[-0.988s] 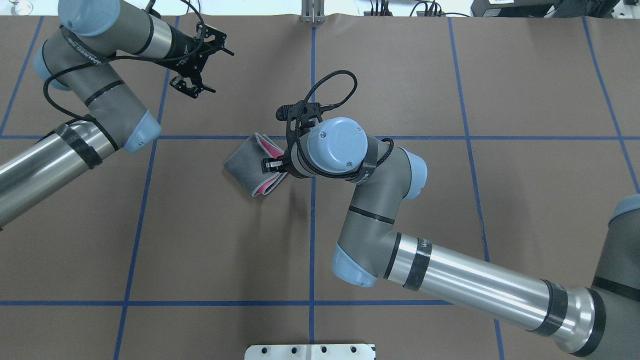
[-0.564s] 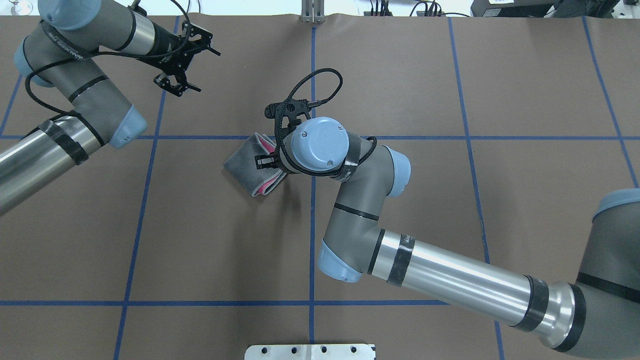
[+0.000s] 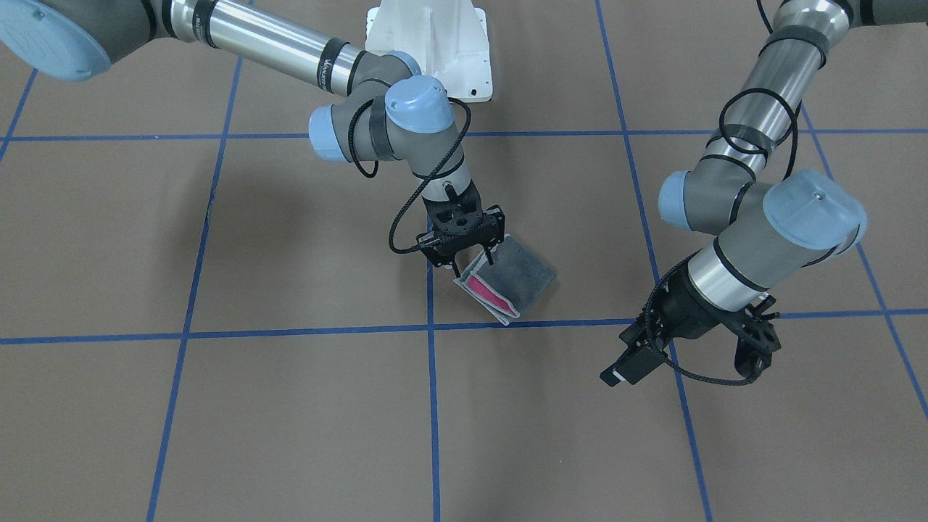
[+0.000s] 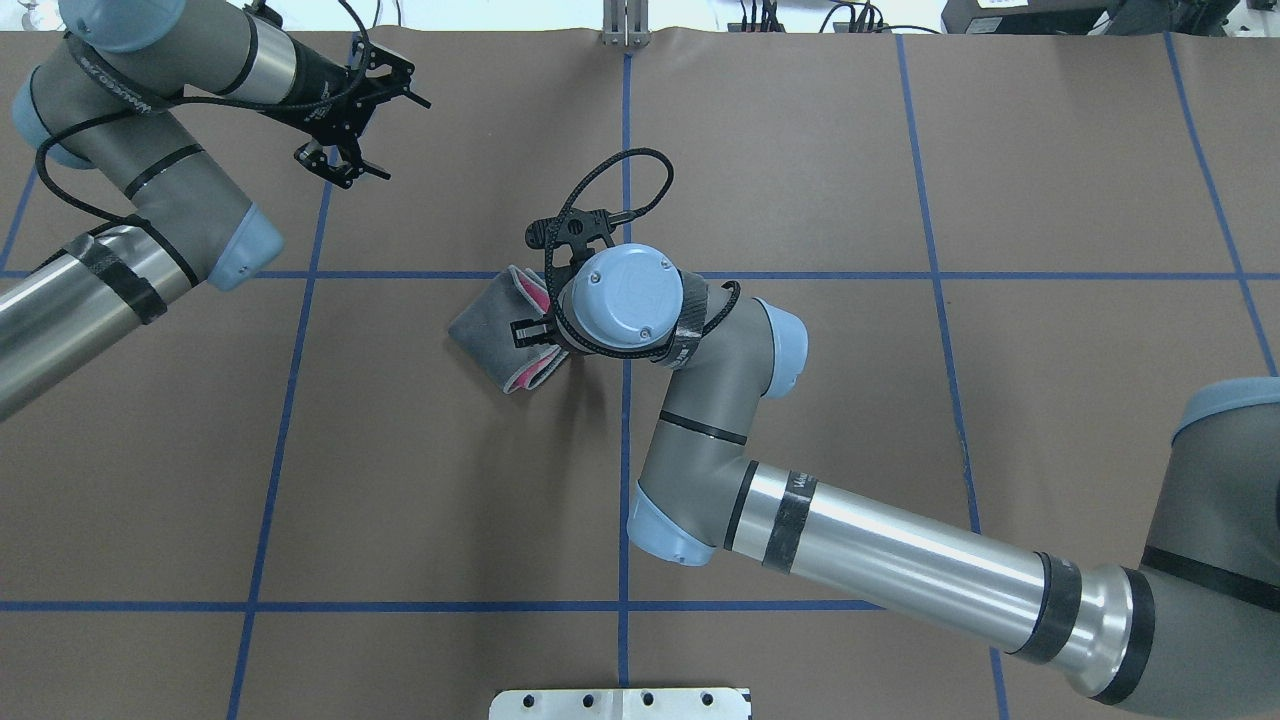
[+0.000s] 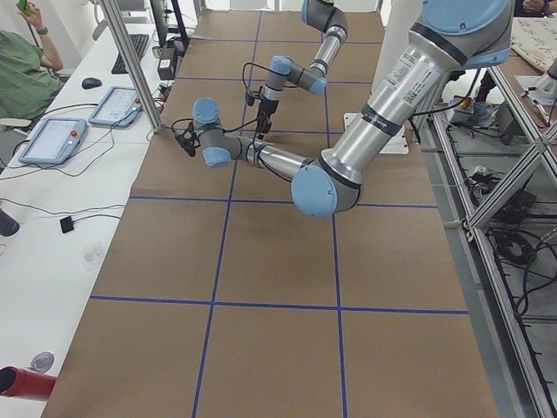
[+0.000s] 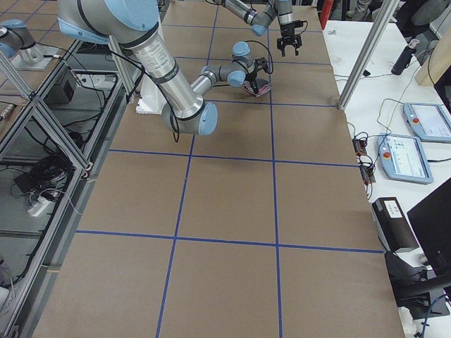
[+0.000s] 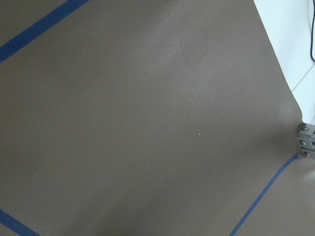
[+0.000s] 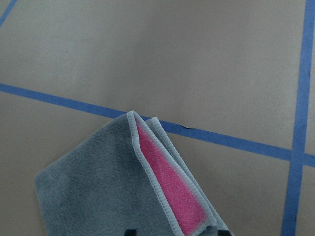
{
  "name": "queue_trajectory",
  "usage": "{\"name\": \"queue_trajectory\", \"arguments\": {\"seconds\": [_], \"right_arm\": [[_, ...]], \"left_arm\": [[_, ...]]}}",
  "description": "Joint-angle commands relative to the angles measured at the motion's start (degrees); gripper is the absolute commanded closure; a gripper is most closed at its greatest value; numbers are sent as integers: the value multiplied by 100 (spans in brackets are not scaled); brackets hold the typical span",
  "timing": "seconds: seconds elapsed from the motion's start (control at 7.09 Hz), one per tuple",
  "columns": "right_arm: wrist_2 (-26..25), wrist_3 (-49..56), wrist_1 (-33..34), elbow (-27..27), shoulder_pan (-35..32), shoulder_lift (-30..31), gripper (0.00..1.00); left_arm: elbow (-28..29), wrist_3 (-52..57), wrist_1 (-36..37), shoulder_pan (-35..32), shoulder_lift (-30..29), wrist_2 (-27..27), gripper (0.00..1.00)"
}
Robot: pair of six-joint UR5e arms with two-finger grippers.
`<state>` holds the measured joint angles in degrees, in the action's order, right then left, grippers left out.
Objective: Fold towel twice with both arms
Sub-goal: 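Grasp the folded towel's top edge with the right gripper and hold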
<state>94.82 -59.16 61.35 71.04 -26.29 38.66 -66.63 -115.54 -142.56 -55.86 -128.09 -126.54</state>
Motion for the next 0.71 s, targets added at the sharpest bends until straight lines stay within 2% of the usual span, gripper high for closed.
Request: {"name": "queue_trajectory", "arguments": {"seconds": [0.0, 0.56], "right_arm": [[-86, 36, 0, -73, 62, -25, 39], [-122, 45, 0, -257, 80, -175, 45]], "left_arm": [[18, 92, 0, -4, 64, -3, 0], [36, 119, 0, -13, 73, -3, 0]]}}
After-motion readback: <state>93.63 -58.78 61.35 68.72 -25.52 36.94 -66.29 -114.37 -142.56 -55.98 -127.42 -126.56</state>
